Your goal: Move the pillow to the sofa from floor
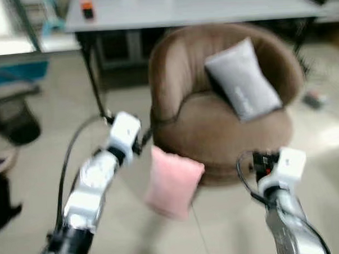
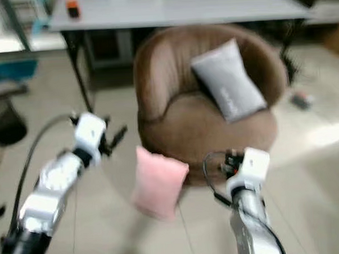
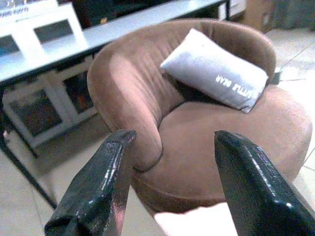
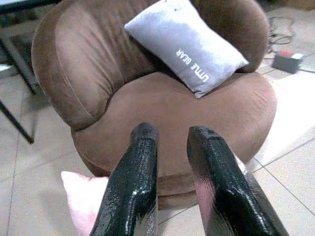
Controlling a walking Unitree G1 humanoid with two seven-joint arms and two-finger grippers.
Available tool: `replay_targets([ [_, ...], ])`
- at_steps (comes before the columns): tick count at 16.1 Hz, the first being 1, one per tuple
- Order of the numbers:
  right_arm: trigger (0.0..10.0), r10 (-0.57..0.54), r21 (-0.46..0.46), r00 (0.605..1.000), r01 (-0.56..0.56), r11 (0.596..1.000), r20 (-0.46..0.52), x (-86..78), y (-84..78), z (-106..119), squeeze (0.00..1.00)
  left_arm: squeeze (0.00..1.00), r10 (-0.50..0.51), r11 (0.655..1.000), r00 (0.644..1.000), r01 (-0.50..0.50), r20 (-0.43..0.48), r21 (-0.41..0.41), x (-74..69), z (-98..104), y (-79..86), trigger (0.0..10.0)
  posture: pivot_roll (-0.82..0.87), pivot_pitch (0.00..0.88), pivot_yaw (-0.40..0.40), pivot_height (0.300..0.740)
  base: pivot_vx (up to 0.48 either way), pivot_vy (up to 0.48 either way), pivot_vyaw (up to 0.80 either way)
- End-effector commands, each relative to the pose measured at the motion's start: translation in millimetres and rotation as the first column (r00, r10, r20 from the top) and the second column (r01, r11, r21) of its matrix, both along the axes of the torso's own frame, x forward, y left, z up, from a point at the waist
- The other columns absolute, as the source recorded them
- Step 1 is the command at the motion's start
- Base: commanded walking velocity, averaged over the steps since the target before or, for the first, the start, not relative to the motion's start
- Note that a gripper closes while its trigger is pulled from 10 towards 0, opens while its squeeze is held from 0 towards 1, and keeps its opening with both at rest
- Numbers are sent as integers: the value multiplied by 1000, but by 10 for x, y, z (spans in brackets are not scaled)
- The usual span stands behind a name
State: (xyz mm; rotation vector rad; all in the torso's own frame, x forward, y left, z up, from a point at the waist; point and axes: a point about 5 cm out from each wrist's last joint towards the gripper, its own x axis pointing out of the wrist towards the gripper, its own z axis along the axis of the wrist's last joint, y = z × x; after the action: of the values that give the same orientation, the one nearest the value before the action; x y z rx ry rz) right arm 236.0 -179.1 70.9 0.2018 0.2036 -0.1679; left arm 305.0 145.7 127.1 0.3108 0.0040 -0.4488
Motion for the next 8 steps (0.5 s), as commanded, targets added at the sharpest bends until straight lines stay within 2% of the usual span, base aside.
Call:
replay_targets([
  [1, 10000, 2, 9, 1000, -2, 1000, 1, 1, 35, 0, 0, 0, 21, 1000, 1000, -21, -12, 11, 3, -30, 68, 10000, 96, 33, -33, 740, 0, 450, -800],
  [8, 10000, -18, 6, 1000, 18, 1000, -3, -19, 21, -18, 0, 0, 22, 1000, 1000, -22, -17, 15, 16, -42, 98, 10000, 94, 41, -17, 740, 0, 446, -800],
])
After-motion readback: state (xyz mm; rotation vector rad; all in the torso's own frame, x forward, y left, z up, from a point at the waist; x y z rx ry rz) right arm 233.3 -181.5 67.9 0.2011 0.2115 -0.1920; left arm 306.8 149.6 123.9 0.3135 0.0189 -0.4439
